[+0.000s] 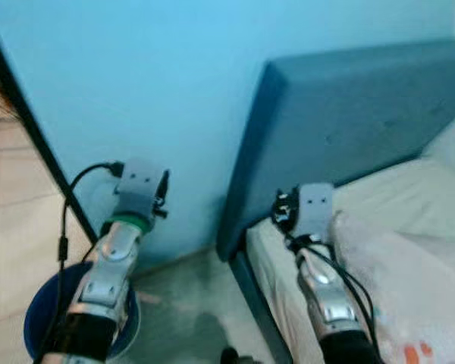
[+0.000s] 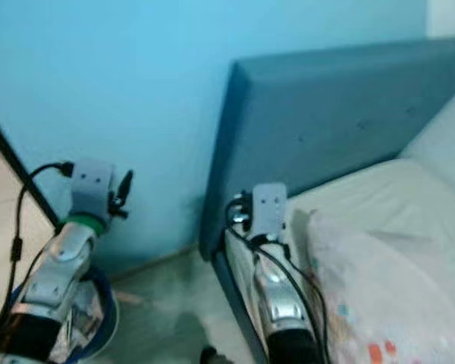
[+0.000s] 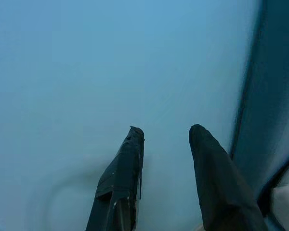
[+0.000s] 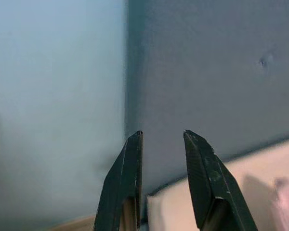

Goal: Clean up the room

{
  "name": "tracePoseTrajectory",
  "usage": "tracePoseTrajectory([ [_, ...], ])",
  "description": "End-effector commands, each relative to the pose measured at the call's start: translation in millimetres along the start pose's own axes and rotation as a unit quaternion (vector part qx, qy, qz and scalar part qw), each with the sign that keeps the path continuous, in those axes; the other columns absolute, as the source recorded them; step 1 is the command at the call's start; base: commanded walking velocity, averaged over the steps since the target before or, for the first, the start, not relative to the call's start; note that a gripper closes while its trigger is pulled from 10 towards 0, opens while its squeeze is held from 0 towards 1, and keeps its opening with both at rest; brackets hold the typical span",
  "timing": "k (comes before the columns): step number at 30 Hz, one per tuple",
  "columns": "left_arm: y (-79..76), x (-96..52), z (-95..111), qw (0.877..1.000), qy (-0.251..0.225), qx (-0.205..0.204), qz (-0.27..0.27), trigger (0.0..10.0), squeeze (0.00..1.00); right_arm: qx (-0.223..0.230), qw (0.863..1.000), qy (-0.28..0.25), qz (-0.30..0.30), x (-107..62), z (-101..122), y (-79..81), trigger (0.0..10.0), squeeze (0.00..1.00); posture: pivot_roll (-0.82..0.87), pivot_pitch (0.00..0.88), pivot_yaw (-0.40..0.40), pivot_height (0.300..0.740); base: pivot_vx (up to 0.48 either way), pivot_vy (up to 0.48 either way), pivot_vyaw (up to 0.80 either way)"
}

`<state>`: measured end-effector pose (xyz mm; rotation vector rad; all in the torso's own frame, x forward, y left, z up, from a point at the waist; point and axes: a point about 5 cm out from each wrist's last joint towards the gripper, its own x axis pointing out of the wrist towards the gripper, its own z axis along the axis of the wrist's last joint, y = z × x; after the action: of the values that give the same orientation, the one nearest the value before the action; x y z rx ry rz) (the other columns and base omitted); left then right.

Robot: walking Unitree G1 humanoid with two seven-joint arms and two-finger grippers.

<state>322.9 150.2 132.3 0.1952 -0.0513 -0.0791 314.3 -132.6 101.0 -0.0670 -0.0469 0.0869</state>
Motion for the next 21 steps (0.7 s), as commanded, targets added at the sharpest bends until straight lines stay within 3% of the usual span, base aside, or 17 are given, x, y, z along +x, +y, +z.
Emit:
tracePoseTrajectory([
  [1,-3.4,0.1,-4.1,1.000,0.011,-0.003,-0.006,10.0,0.00,0.002,1.000,0.013,-0.011,-3.0,-6.1,-6.0,10.0,0.00,0.02,0.041,0.035,0.740,0.000,0.000,-0.80],
  [21,8.1,6.4,0.1,1.000,0.006,0.015,0.007,10.0,0.00,0.003,1.000,0.011,-0.011,-2.2,-5.3,-5.3,10.0,0.00,0.02,0.042,0.036,0.740,0.000,0.000,-0.80],
])
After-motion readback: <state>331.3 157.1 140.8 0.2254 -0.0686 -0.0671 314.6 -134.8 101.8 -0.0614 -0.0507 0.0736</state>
